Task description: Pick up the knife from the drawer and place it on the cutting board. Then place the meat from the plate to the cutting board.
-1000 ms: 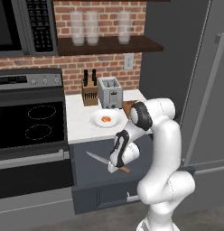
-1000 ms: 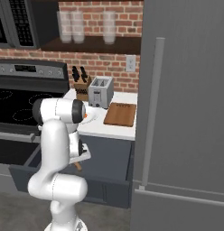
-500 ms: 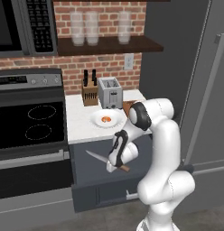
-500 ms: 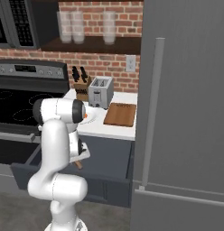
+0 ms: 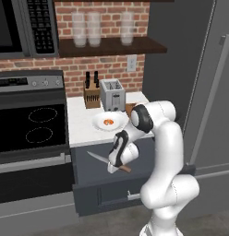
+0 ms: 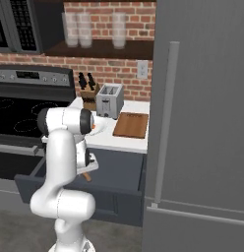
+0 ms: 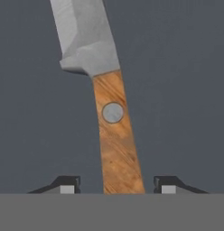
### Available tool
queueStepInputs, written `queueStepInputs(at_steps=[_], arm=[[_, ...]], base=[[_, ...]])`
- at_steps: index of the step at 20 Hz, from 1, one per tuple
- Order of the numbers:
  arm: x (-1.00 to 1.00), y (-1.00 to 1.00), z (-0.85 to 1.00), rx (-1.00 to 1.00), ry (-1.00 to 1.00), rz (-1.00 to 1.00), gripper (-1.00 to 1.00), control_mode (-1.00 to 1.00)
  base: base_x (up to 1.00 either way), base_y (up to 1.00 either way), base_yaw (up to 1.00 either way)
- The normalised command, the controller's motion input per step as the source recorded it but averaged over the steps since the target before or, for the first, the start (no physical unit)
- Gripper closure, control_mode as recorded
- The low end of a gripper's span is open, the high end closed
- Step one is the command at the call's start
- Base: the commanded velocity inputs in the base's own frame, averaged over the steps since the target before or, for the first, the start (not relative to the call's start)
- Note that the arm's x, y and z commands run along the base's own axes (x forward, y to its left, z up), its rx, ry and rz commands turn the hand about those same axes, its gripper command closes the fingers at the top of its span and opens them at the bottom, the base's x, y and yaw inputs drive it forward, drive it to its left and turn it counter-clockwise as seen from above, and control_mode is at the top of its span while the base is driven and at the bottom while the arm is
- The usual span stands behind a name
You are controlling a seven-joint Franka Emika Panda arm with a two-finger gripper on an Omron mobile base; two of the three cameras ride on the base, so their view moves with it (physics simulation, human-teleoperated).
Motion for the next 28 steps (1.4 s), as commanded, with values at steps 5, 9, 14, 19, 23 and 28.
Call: queueStepInputs(at_steps=[5, 9, 14, 19, 23, 28], arm=[[-0.92, -0.28, -0.71, 0.00, 0.02, 0.06, 1.00, -1.00], [-1.00, -0.31, -0.66, 0.01, 0.00, 0.06, 1.00, -1.00], [-1.00, -0.25, -0.72, 0.00, 0.00, 0.05, 1.00, -1.00], [-1.00, -0.25, -0.79, 0.00, 0.00, 0.05, 1.00, -1.00], [-1.00, -0.24, -0.81, 0.00, 0.00, 0.04, 1.00, -1.00], [-1.00, -0.32, -0.65, 0.00, 0.00, 0.03, 1.00, -1.00]], base=[[0.00, 0.00, 0.00], [0.00, 0.00, 0.00], [0.00, 0.00, 0.00], [0.00, 0.00, 0.00], [0.00, 0.00, 0.00], [0.00, 0.00, 0.00]])
